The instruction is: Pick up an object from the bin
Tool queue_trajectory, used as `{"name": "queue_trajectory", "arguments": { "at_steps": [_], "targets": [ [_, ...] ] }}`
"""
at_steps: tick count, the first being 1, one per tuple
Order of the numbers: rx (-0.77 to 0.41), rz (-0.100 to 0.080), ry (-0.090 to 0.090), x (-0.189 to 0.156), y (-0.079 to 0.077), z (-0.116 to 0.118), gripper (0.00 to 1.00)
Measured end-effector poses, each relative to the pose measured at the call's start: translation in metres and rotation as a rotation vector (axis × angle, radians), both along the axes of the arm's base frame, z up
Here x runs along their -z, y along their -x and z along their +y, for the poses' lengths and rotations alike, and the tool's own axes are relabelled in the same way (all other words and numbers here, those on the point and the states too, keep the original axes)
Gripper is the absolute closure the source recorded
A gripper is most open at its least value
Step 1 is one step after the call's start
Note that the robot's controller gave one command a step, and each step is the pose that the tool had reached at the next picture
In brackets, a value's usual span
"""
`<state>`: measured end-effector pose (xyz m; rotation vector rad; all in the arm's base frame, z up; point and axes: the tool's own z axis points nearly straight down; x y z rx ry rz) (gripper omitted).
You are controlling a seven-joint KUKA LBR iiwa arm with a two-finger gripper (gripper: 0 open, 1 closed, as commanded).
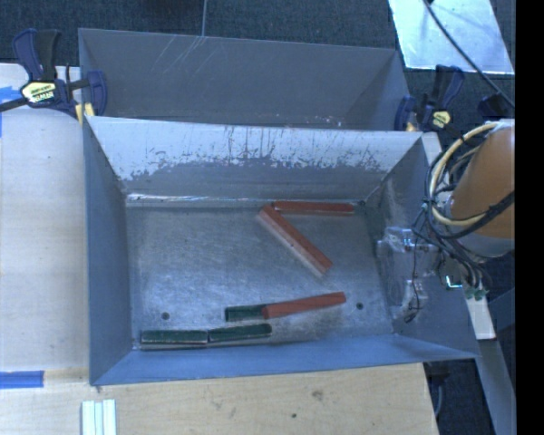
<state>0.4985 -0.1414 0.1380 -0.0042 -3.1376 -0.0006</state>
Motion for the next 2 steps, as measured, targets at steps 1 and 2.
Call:
{"name": "queue_trajectory", "arguments": {
  "at_steps": [1,2],
  "targets": [
    [0.061,-0.003,-0.004,0.035,-0.017,0.095,0.00],
    [-0.030,-0.008,-0.001,0.015,-0.011,0.140,0.00]
  ]
}}
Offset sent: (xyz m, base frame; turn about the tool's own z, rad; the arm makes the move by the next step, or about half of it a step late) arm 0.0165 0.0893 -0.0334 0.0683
